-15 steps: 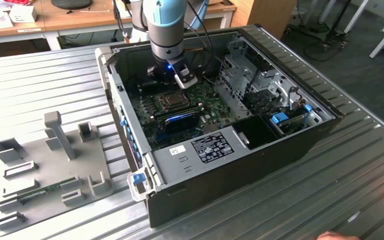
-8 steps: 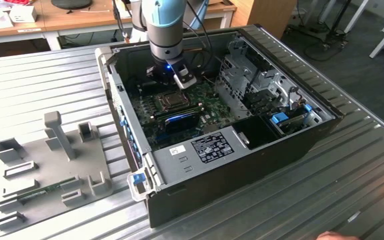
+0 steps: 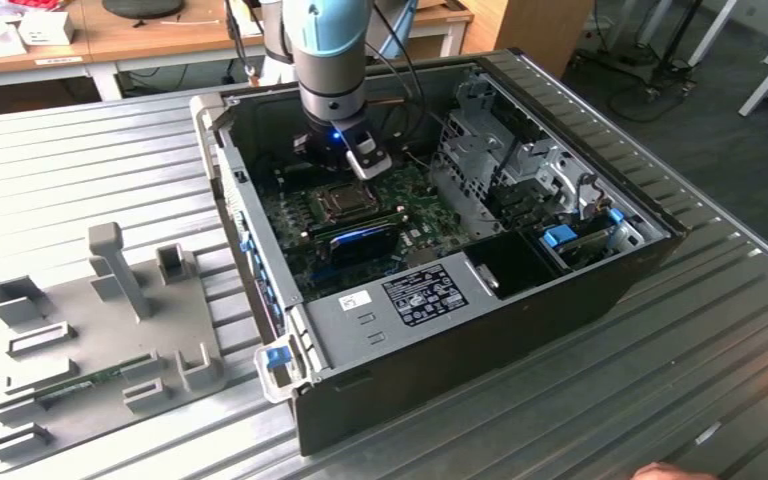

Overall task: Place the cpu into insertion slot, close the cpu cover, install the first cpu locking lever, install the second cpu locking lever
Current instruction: 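Install the first cpu locking lever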

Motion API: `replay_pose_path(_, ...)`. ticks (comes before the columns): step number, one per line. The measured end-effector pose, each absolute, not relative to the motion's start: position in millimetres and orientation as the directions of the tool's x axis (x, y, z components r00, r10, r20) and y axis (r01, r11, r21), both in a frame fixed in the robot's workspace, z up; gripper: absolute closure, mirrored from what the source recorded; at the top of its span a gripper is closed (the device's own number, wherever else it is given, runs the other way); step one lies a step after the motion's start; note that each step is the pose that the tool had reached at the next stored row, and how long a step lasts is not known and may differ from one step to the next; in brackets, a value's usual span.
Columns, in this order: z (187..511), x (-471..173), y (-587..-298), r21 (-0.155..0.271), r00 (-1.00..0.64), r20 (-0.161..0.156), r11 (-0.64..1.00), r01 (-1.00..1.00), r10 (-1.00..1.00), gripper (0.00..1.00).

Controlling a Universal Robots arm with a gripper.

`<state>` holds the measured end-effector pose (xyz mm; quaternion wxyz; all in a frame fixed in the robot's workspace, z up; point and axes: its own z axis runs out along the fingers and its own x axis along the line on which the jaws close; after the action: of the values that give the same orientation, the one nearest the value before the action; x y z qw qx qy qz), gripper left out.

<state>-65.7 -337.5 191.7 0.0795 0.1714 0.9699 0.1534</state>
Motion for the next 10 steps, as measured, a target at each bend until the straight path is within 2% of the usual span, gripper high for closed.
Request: replay_pose_path(10, 190.0, -64.8, -338.0, 0.325, -0.914, -0.102, 0.882, 0.342, 0.392, 0.89)
